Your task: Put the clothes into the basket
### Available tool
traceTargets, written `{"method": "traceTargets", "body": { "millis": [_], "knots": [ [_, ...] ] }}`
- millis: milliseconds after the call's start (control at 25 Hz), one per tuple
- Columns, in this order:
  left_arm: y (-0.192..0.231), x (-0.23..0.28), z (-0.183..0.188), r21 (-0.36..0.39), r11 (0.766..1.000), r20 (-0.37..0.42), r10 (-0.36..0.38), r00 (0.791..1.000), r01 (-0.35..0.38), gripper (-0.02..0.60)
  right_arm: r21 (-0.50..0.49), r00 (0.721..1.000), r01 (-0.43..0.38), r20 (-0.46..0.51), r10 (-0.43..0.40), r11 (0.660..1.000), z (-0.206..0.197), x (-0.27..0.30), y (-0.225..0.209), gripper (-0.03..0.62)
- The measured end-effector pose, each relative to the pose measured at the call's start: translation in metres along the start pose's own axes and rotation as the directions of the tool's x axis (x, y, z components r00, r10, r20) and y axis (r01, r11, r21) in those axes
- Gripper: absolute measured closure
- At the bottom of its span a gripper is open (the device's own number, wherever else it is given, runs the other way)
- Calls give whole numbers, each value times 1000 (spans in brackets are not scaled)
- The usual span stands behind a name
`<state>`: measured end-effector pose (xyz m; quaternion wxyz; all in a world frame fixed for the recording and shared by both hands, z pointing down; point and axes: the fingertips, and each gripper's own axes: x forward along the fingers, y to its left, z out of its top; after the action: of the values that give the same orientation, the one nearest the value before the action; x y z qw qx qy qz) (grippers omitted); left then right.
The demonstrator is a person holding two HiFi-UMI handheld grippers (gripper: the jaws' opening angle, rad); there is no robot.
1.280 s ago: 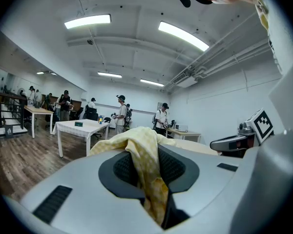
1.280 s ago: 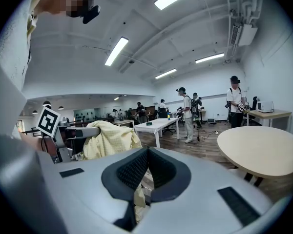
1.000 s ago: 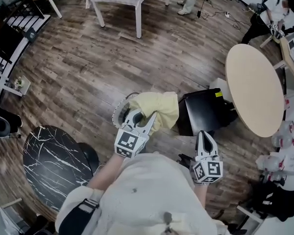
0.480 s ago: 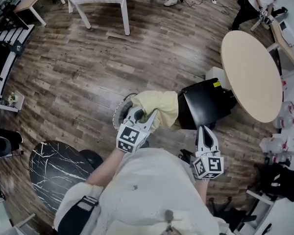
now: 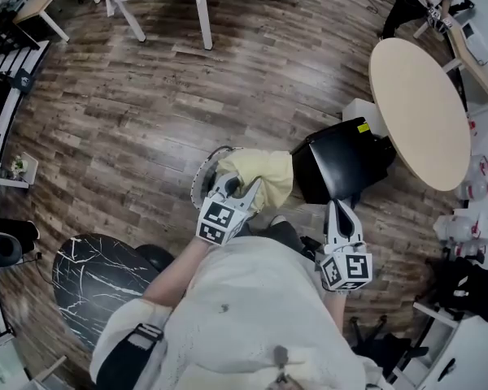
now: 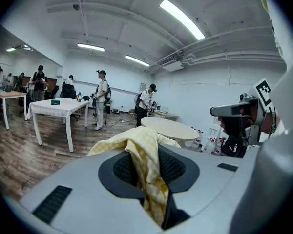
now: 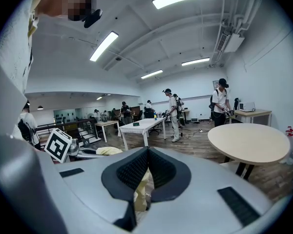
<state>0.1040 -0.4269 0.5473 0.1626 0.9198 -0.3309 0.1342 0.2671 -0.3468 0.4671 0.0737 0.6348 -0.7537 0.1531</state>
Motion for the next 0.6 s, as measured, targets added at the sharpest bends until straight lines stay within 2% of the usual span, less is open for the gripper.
{"method": "traceTargets", "body": {
  "millis": [280,600],
  "knots": [
    [21,4,-33,-31,999,-49,32,998,-34,485,-7,999,-24,-28,24,1000,-5,12,7,585],
    [38,11,-78,-100,992,-127,64,990,-77,485,-34,997,-64,-51,62,997,-12,28,16,585]
  ]
}}
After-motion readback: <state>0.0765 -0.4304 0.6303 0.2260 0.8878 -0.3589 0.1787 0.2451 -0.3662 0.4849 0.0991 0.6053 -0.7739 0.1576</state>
